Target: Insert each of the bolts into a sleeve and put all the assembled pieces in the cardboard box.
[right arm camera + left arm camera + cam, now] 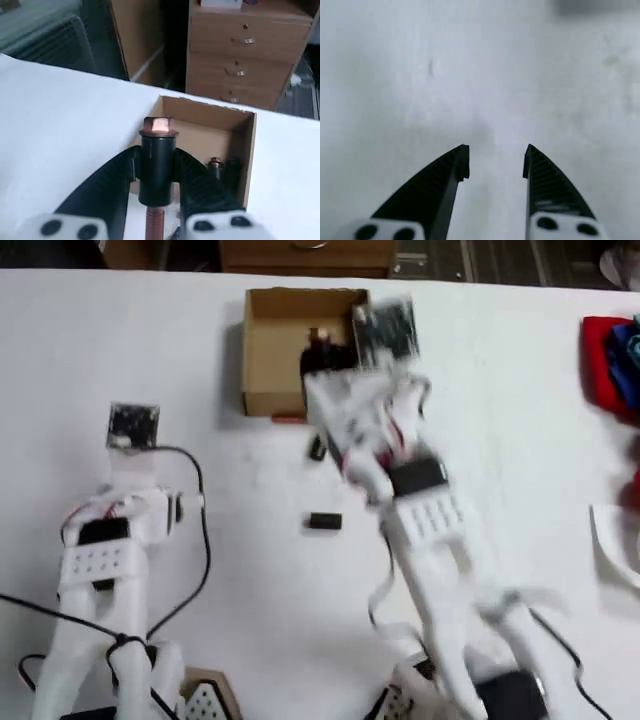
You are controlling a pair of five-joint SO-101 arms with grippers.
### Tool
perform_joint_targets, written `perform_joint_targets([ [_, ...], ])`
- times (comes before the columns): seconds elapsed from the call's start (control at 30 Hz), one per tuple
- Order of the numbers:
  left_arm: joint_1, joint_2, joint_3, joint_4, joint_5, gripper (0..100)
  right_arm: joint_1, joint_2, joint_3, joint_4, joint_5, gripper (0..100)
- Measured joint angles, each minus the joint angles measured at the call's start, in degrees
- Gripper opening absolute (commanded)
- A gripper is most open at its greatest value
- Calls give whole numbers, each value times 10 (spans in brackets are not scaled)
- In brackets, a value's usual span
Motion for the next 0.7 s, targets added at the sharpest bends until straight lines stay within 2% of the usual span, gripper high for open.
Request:
perform_joint_targets([
  [0.17,-1,0,72,-84,0,195,16,229,-289,143,0,20],
  [0.33,-1,0,78,-104,0,195,22,420,-598,266,-10,20],
  [0.5,-1,0,78,-106,0,195,29,598,-849,313,-34,20],
  [0.7,-1,0,78,-106,0,195,32,765,-1005,316,-35,20],
])
